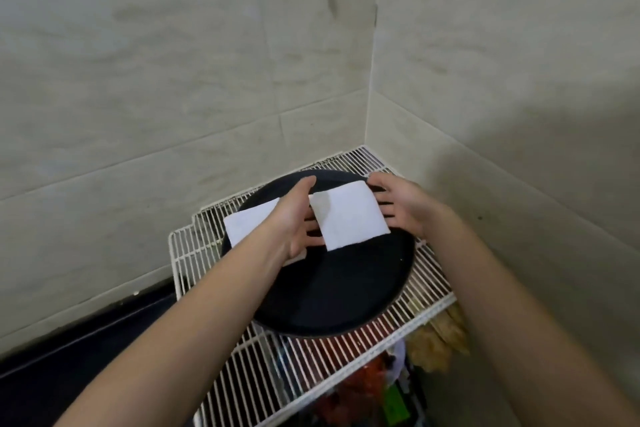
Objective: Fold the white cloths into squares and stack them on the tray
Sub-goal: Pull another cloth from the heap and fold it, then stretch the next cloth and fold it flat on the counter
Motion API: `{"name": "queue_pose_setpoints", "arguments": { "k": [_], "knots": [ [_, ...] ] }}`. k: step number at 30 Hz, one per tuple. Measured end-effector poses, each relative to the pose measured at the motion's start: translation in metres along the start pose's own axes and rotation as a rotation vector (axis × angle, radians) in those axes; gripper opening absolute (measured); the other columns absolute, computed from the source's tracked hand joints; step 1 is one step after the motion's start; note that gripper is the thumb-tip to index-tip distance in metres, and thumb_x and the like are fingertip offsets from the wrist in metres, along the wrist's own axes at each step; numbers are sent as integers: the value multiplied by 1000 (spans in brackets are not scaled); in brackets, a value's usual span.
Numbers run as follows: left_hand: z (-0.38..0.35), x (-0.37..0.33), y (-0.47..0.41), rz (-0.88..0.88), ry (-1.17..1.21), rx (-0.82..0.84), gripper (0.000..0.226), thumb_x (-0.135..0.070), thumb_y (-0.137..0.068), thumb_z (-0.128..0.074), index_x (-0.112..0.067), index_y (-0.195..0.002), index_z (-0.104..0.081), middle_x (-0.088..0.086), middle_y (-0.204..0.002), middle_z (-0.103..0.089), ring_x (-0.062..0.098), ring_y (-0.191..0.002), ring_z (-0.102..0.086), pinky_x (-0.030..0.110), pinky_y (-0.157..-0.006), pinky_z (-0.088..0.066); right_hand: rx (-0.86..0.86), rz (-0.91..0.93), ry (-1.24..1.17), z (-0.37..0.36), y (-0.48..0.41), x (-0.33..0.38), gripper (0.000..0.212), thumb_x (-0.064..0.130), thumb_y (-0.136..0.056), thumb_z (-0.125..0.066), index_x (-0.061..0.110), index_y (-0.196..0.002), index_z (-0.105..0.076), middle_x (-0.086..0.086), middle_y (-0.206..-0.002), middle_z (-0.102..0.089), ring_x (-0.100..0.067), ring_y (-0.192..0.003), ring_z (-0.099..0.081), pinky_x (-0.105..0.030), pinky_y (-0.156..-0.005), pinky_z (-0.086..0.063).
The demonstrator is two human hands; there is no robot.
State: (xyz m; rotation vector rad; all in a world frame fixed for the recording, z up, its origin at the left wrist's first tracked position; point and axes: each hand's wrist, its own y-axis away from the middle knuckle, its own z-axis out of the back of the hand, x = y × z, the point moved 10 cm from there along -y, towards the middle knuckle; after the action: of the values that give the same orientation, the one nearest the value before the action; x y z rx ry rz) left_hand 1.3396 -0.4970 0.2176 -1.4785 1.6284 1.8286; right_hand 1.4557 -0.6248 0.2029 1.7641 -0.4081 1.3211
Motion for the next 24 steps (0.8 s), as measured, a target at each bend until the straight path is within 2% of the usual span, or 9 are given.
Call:
{"name": "queue_pose_setpoints", "arguments": {
  "k": [2,5,8,10,15,18,20,22,24],
  "knots": [
    [0,2,-15,21,-20,-46,36,-48,-102,-41,-17,-95,-56,10,-108,-67,29,-101,-65,45,-84,-54,35,-14,16,-1,-14,-3,34,41,-104,-47,22,-131,-51,-6,-121,-64,-25,-113,-63,-42,-96,-51],
    [4,9,-26,66,-24,-111,43,-52,-100,-42,-13,-114,-56,9,-106,-66,27,-95,-65,39,-68,-50,55,-32,33,-1,-29,-11,41,43,-103,-48,21,-138,-50,-6,-125,-64,-25,-114,-63,-43,-101,-50],
    [6,17,-35,101,-22,-132,52,-52,-99,-44,-14,-135,-47,10,-123,-61,28,-113,-59,47,-93,-48,56,-71,43,0,-37,-17,61,46,-101,-51,19,-153,-36,-14,-146,-52,-29,-127,-56,-48,-110,-44],
    [7,22,-38,121,-24,-137,61,-50,-99,-44,-13,-147,-38,12,-141,-52,30,-129,-50,53,-111,-36,58,-85,36,1,-39,-17,64,47,-101,-51,19,-155,-32,-17,-150,-46,-31,-131,-53,-48,-112,-43],
    [4,9,-27,76,-34,-105,67,-47,-101,-44,-12,-155,-25,15,-155,-38,35,-137,-42,52,-109,-35,-27,-67,202,7,-30,0,67,53,-100,-50,14,-152,-37,-13,-151,-45,-31,-135,-47,-46,-113,-41],
    [12,-32,-8,-137,-72,-114,56,-43,-102,-45,-14,-149,-37,12,-151,-43,28,-124,-50,45,-96,-44,-199,176,394,8,-13,52,55,49,-103,-43,11,-143,-49,-8,-146,-51,-26,-128,-52,-41,-110,-39],
    [27,-68,22,-375,-204,-169,47,-41,-104,-43,-16,-143,-46,6,-149,-47,21,-126,-50,39,-104,-41,-337,417,584,-2,8,96,55,48,-104,-40,14,-148,-44,-8,-152,-46,-27,-139,-44,-39,-114,-32],
    [53,-101,66,-656,-516,-341,50,-44,-105,-40,-16,-145,-45,2,-153,-43,18,-139,-40,28,-113,-27,-439,638,770,-30,30,129,61,49,-104,-38,15,-155,-33,-12,-160,-33,-28,-148,-30,-39,-120,-23],
    [82,-120,116,-893,-947,-621,59,-49,-102,-35,-14,-149,-41,8,-158,-35,23,-147,-29,33,-117,-22,-495,840,913,-71,49,149,63,50,-104,-36,15,-156,-29,-16,-163,-25,-32,-151,-21,-43,-122,-18]
  ]
}}
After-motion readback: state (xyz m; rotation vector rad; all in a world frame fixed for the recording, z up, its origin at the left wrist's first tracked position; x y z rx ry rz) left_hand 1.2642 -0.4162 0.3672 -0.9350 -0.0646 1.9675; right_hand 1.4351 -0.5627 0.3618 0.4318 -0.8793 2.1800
